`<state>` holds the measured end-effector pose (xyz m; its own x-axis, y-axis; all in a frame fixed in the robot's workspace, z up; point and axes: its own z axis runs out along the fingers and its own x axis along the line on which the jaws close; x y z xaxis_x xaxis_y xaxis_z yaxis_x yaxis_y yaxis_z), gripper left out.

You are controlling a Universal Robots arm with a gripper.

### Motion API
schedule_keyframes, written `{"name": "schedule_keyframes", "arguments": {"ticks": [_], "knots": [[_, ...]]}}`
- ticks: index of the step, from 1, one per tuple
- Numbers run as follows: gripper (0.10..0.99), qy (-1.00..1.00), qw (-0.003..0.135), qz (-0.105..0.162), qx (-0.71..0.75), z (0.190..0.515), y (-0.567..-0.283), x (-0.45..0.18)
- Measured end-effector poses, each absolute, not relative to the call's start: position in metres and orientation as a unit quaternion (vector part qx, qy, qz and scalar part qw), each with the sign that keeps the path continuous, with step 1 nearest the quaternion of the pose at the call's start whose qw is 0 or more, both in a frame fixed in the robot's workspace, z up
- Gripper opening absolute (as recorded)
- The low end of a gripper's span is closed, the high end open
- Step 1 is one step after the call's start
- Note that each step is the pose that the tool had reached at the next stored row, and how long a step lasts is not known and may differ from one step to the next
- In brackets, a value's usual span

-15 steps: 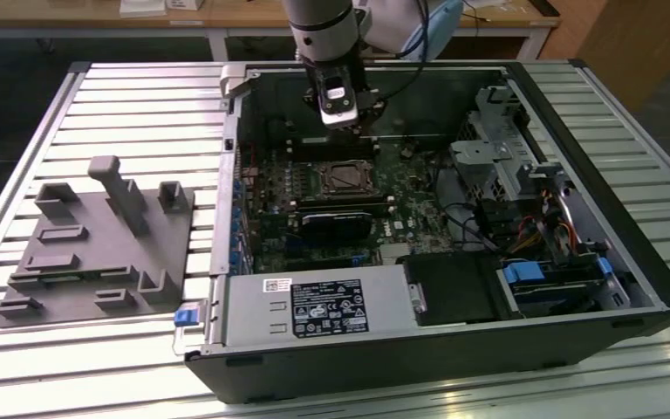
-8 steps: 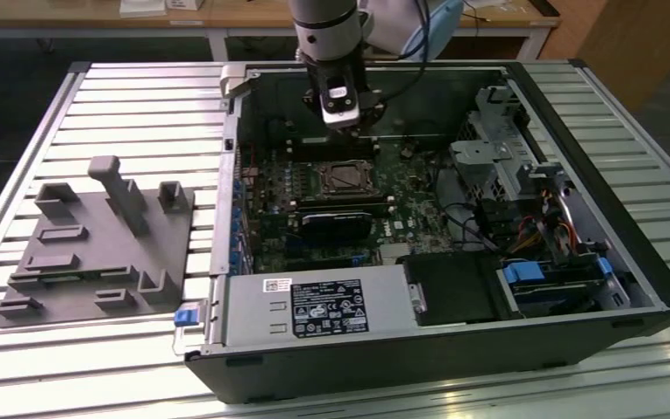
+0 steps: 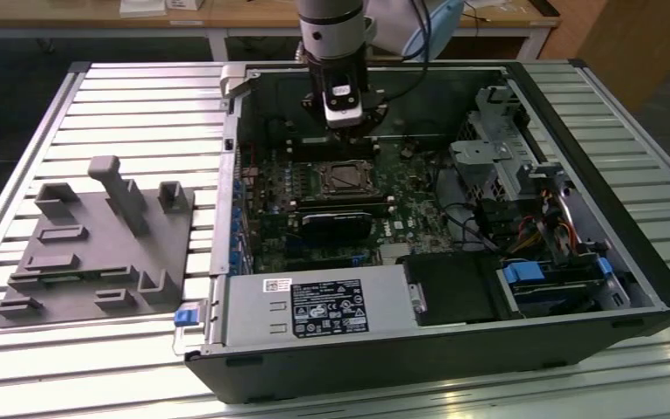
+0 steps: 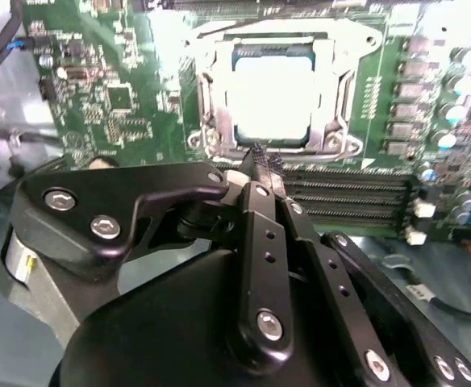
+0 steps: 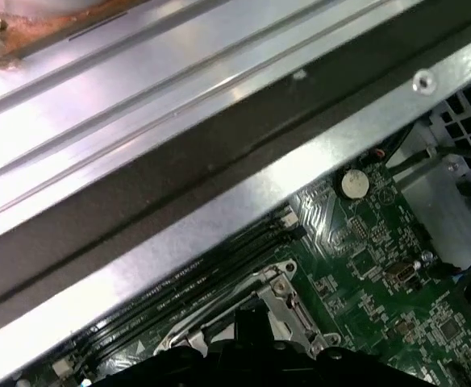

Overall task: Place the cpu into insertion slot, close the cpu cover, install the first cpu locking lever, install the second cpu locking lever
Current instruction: 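Install the first cpu locking lever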

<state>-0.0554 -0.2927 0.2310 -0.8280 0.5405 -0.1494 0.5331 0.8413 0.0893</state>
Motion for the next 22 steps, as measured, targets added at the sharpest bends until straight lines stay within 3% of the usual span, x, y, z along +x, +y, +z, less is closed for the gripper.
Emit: {"name": "schedule_keyframes", "arguments": {"ticks": [22], "knots": [[0.106, 0.955, 0.079, 0.015, 0.284, 0.231, -0.325, -0.055]]}}
